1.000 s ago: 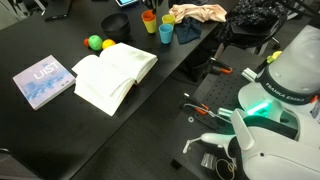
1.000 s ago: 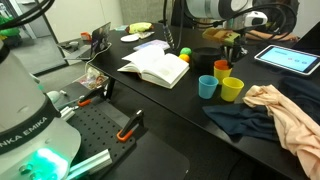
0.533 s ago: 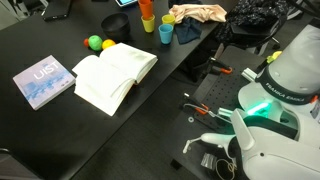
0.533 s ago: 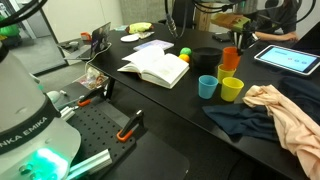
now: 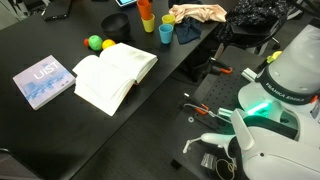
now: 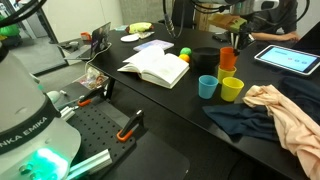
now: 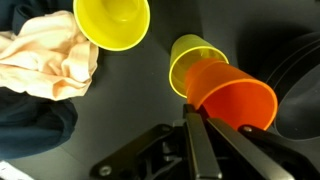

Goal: Unstack the four cups.

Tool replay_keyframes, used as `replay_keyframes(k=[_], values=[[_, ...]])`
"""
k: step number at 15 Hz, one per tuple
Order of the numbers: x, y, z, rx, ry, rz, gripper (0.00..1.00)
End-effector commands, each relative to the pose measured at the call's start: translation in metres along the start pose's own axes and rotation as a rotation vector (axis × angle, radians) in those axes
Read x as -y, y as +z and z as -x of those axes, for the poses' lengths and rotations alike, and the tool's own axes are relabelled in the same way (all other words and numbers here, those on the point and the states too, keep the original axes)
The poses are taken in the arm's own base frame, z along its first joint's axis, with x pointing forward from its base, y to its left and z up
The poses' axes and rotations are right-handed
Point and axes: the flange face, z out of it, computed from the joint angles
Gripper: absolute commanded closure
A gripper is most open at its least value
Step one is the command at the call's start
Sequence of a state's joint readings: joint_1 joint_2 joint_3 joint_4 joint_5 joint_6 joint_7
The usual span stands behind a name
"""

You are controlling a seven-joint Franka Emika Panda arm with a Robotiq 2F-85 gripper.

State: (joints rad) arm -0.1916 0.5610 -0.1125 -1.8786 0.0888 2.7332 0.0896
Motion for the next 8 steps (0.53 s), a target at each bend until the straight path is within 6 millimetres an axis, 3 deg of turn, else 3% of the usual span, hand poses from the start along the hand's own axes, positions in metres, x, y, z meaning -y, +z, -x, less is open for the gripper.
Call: replay_keyframes(k=[1,8], values=[[0.006,-0.03,-0.007,-0.019,-0.043,-0.017,0.97],[0.039,-0.054,0.01,0.025,-0.139,-0.139,0.97]])
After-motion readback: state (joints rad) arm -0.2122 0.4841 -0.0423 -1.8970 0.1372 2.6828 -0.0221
